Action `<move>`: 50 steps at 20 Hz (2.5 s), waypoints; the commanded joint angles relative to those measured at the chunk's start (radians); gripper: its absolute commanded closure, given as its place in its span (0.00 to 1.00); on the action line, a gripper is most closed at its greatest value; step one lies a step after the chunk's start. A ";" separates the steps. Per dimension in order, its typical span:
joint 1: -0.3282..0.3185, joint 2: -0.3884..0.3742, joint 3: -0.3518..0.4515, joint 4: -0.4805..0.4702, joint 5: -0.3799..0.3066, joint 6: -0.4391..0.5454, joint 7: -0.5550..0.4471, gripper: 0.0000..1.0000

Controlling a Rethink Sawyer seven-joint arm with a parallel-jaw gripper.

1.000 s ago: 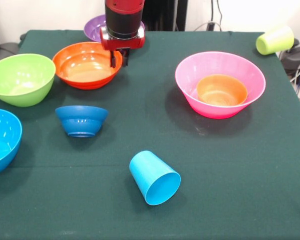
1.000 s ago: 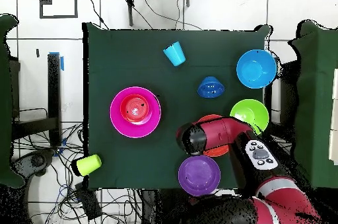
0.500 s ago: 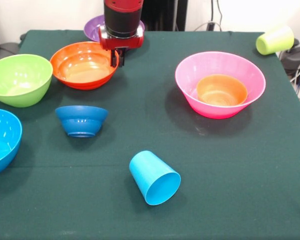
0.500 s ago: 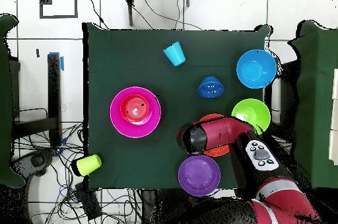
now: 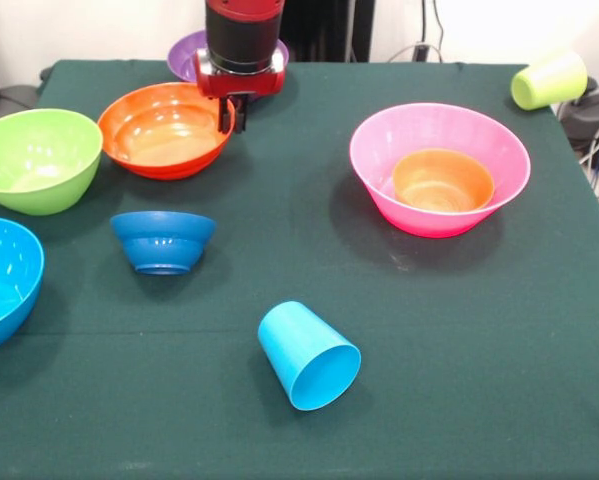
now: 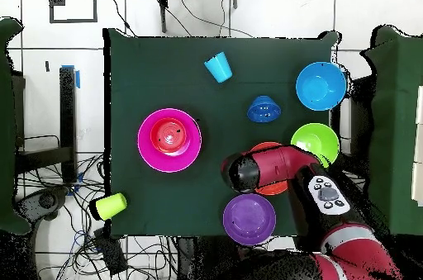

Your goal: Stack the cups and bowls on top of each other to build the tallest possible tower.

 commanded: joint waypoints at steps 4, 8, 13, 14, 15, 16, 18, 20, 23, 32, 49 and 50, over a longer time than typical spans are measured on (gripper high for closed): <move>0.038 -0.085 0.065 0.077 -0.010 -0.076 0.013 1.00; 0.021 -0.127 0.097 0.105 -0.005 -0.091 -0.013 1.00; 0.004 -0.169 0.127 0.149 0.001 -0.129 -0.013 1.00; -0.001 -0.180 0.138 0.159 0.002 -0.137 -0.018 1.00; 0.001 -0.198 0.142 0.175 0.014 -0.126 -0.016 1.00; 0.003 -0.216 0.146 0.190 0.025 -0.116 -0.014 1.00; 0.007 -0.252 0.154 0.220 0.049 -0.094 -0.011 1.00; 0.000 -0.278 0.174 0.248 0.077 -0.079 -0.016 1.00; -0.014 -0.309 0.217 0.286 0.127 -0.042 -0.042 1.00; 0.029 -0.382 0.237 0.310 0.223 0.031 -0.030 1.00; 0.106 -0.534 0.262 0.370 0.387 0.153 0.000 1.00; 0.112 -0.539 0.262 0.376 0.395 0.153 0.007 1.00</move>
